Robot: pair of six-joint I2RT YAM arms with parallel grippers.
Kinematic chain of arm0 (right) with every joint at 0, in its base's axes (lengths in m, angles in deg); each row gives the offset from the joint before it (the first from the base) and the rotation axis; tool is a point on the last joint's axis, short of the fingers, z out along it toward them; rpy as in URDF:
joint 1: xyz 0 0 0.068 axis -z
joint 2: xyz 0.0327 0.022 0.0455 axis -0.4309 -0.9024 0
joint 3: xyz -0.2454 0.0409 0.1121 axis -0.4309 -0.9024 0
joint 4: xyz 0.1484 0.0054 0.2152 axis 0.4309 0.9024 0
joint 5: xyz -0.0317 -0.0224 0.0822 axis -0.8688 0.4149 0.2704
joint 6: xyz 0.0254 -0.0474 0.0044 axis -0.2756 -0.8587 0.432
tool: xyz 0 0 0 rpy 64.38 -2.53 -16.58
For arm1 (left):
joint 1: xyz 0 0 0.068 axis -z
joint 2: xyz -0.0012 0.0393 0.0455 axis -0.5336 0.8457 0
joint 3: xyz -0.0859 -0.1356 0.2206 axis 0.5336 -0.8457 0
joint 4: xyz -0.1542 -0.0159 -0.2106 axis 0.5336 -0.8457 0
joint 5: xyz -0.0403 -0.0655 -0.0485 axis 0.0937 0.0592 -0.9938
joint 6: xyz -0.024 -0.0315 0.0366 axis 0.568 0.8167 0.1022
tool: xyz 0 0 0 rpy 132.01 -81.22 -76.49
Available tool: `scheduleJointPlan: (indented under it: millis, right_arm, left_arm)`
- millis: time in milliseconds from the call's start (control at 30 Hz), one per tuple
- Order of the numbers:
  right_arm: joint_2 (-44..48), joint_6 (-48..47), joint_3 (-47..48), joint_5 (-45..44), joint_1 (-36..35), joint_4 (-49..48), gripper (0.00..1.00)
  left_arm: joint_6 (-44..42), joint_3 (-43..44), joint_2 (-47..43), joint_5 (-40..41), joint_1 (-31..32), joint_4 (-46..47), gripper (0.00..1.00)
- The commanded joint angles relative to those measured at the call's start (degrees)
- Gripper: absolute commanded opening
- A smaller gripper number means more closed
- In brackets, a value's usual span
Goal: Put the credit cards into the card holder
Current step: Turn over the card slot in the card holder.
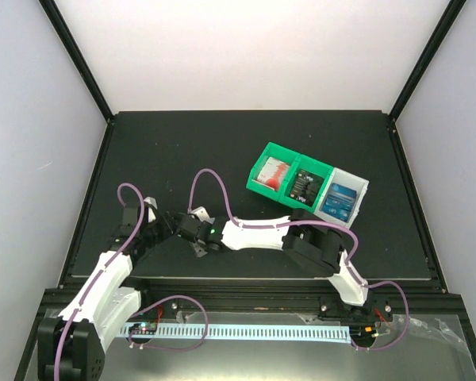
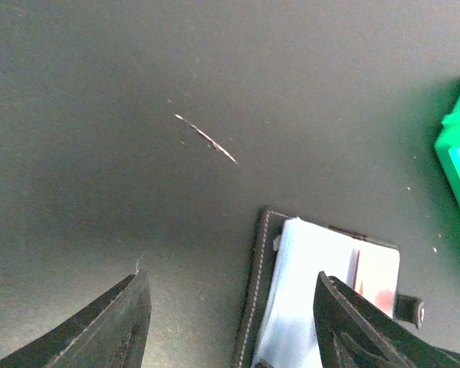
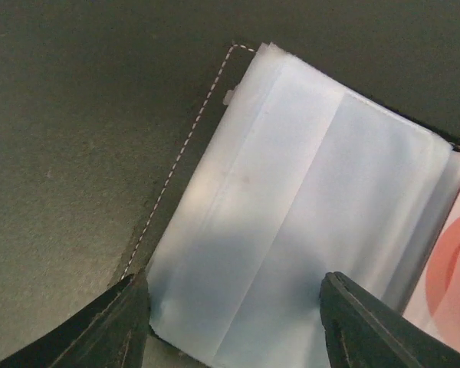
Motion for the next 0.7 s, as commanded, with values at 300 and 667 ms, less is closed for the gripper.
scheduleJointPlan:
  millis: [300, 667]
  right_arm:
    - [2.45, 2.63, -4.43, 1.28, 0.86, -3.94, 0.41]
    - [2.74, 3.02, -6.45, 9.71, 2.91, -10.91, 0.53]
  left_arm:
    - [-4.06, 0.0, 1.52, -7.03, -1.76, 0.13, 0.58]
    - [-4.45, -0.61, 2.26, -8.24, -1.83, 1.6, 0.58]
